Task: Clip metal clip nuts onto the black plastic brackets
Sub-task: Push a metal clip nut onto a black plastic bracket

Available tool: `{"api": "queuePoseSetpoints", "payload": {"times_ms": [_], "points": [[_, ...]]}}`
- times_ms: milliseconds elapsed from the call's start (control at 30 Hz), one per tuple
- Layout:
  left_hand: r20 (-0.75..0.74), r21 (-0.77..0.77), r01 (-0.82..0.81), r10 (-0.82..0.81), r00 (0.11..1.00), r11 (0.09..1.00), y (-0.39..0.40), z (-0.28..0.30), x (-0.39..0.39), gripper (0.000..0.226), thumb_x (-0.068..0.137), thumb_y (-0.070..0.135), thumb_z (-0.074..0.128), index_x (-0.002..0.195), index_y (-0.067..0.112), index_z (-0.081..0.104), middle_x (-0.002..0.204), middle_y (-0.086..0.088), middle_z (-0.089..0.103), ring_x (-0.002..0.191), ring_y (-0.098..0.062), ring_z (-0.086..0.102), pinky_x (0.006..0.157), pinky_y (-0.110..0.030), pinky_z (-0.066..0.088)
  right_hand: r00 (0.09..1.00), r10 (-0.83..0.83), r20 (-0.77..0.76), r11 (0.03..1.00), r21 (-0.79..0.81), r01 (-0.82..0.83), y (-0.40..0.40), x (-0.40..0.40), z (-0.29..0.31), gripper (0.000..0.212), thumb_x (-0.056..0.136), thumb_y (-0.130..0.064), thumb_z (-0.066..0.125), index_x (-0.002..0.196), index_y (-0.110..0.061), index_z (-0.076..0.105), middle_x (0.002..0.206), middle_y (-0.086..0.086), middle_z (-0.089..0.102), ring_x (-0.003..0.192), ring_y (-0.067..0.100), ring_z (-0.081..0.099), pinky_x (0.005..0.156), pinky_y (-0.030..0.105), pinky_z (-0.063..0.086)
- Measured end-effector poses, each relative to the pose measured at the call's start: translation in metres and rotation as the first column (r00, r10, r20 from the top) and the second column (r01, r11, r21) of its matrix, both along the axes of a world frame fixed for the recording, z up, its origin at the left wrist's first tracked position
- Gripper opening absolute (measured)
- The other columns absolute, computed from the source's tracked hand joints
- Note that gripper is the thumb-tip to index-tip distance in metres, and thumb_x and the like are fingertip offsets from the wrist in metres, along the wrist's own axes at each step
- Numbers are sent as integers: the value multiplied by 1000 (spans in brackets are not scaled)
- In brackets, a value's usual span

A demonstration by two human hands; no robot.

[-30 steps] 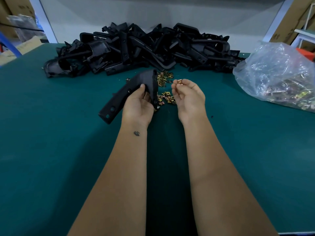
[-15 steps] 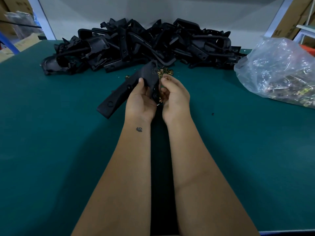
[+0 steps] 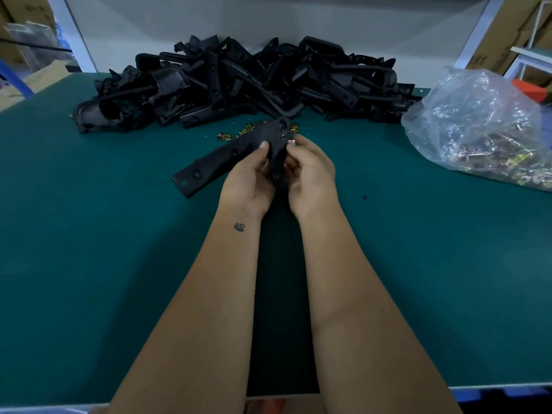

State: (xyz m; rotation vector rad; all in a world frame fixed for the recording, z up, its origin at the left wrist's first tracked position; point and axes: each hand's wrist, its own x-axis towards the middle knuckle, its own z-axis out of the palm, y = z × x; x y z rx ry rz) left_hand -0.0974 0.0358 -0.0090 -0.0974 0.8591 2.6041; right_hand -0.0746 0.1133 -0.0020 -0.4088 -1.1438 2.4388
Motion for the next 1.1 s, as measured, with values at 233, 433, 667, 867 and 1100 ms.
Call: {"api": "queuePoseSetpoints", "payload": {"times_ms": [233,433,667,867,1100], "points": [[42,49,-12,10,999,999,-2,3,1,16,96,6,54,91,-1,68,79,-11,75,71,-21,72,68,-28,59,998,42,-36,999,-4,-42,1,0,0,17,90,2,60,85,-11,70,79,6,70,68,14,64,69,24,53],[82,92,-21,14,997,996,-3,4,2,11,93,5,56,91,0,65,79,-13,73,72,-25,70,72,-30,60,998,40,-51,999,-3,-41,0,1,0,18,89,4,61,92,-11,71,77,4,73,65,11,67,63,22,53],[94,104,-32,22,995,994,-4,3,0,10,91,6,58,93,0,66,78,-12,72,72,-25,70,71,-31,59,998,38,-49,997,65,-35,-2,3,3,14,89,0,63,82,-11,71,71,0,72,61,8,65,57,19,52],[95,116,-26,15,995,993,-4,2,1,17,91,5,59,80,-1,71,82,-15,73,70,-27,73,67,-33,61,999,14,-31,992,124,-10,-6,3,2,19,88,3,64,80,-13,72,81,4,72,74,13,67,66,22,54],[105,101,-56,46,993,993,-6,0,-5,14,97,9,55,93,1,65,74,-11,74,62,-22,73,56,-28,58,993,-100,61,957,279,79,3,2,-2,23,96,-5,52,84,-14,69,74,1,67,64,10,60,62,21,49]]}}
